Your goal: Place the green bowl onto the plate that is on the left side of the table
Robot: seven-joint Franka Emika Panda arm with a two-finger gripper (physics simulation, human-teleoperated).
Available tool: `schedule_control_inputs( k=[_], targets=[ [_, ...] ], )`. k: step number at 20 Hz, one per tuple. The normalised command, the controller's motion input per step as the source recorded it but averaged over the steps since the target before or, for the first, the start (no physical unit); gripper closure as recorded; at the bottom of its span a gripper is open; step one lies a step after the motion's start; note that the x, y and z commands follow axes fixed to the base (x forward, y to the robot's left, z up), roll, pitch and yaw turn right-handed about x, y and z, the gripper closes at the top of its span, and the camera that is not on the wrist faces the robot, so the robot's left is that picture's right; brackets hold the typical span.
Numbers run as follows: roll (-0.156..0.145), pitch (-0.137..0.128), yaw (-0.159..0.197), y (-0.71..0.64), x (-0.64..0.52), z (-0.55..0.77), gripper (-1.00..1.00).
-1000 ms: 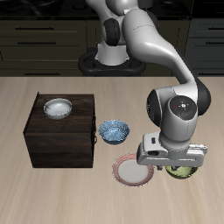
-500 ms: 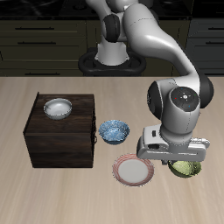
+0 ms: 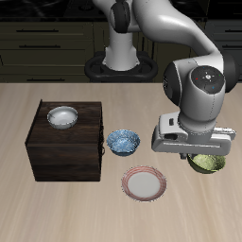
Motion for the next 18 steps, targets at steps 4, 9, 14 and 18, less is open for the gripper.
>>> schedule_control_inputs(
  k=[4, 9, 14, 18],
  targets=[
    [0.023, -0.101, 0.003, -0.06, -0.32, 0.5, 1.0],
    [0.018, -0.07, -0.008, -0.07, -0.31, 0.38, 1.0],
    [0.02, -0.035, -0.015, -0.08, -0.33, 0.17, 1.0],
    [0.009, -0.037, -0.011, -0.08, -0.25, 0.12, 1.0]
  ],
)
